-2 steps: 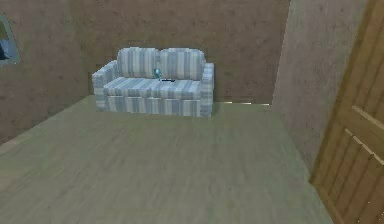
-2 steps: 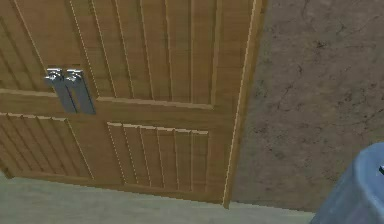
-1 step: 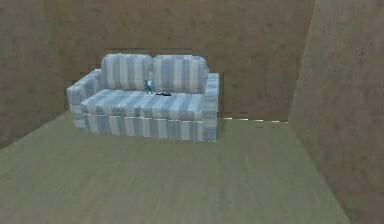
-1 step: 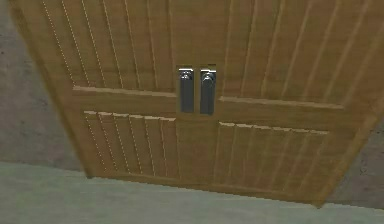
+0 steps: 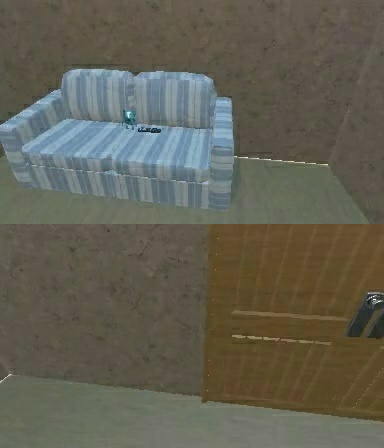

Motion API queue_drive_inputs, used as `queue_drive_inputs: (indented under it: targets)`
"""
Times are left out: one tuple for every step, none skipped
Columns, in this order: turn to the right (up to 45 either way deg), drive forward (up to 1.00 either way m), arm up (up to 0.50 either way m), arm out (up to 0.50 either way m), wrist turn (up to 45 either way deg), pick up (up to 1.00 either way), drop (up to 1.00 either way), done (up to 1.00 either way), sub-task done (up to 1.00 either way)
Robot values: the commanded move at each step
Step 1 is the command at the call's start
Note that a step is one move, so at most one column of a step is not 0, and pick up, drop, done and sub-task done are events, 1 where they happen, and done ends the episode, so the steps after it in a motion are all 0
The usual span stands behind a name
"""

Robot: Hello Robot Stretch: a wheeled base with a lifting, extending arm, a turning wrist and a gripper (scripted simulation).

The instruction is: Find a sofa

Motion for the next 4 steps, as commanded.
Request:
queue_drive_inputs:
  targets:
    - [-6.0,0.00,0.00,0.00,0.0,0.00,0.00,0.00,0.00]
    - [0.0,0.40,0.00,0.00,0.0,0.00,0.00,0.00,0.00]
    - [-18.0,0.00,0.00,0.00,0.0,0.00,0.00,0.00,0.00]
    - [0.0,0.00,0.00,0.00,0.0,0.00,0.00,1.00,0.00]
